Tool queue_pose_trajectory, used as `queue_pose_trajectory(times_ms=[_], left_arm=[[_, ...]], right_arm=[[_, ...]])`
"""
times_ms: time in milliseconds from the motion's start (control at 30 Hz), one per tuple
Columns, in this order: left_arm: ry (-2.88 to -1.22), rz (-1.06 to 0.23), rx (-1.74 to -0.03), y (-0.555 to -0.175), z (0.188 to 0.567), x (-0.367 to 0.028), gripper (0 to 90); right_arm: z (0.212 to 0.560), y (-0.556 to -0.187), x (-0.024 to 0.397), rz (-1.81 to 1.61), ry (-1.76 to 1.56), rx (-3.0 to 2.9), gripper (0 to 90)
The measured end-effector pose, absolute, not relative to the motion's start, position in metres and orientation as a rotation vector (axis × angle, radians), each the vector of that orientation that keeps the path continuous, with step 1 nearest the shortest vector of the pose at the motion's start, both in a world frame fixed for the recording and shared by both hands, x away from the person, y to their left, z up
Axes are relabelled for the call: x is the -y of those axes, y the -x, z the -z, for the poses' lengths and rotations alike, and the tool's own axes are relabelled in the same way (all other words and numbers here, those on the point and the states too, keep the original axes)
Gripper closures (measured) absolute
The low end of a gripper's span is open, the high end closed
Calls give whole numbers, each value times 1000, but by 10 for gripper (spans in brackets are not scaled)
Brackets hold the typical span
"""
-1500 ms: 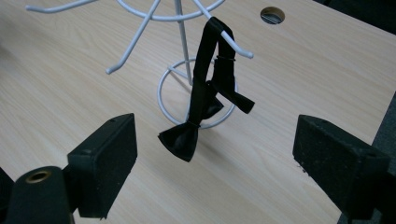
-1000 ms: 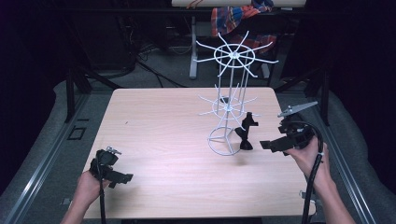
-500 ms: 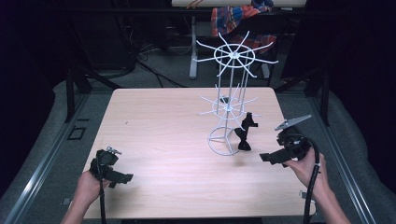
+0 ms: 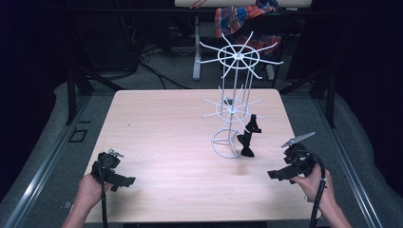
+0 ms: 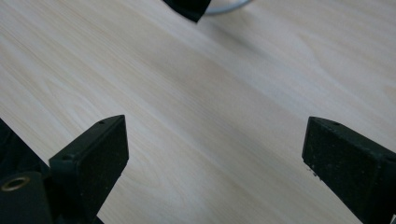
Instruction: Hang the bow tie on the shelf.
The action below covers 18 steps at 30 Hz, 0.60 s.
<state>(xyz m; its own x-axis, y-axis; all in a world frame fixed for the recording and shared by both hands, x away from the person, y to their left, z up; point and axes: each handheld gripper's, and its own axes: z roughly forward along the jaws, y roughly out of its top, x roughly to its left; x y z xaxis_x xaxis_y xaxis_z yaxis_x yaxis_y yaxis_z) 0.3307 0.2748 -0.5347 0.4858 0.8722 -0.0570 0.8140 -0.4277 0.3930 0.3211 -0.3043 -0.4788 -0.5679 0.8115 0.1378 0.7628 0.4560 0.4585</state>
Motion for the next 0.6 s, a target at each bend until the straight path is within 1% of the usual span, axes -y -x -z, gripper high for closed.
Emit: queue_pose_trajectory(times_ms=[67,100,133,167,200,233,267,367,433,600], left_arm=[[-2367,-222,-1407,-331,535,-275,0],[-2368,-222,-1404,-331,534,-274,0],[-2368,-222,-1404,-331,534,-274,0],[-2366,-223,-1403,-331,534,-274,0],[-2371,-223,-1399,-331,534,-274,0],[-2371,-223,-1399,-331,534,-274,0],[-2374,-222,-1396,-331,534,-273,0],[-2373,-223,-1395,-330,534,-273,0],[-2372,-223,-1396,-330,534,-274,0],[-2372,-223,-1401,-331,534,-273,1]], right_arm=[[483,-321,305,-730,-1421,-2598,68],[490,-321,307,-717,-1445,-2624,69],[490,-321,307,-717,-1445,-2624,69],[497,-321,306,-644,-1451,-2652,68],[502,-321,304,-669,-1471,-2676,68],[502,-321,304,-669,-1471,-2676,68],[504,-322,302,-593,-1449,-2681,70],[507,-322,300,-635,-1445,-2680,76],[505,-323,301,-590,-1439,-2685,86],[506,-324,301,-656,-1453,-2670,114]])
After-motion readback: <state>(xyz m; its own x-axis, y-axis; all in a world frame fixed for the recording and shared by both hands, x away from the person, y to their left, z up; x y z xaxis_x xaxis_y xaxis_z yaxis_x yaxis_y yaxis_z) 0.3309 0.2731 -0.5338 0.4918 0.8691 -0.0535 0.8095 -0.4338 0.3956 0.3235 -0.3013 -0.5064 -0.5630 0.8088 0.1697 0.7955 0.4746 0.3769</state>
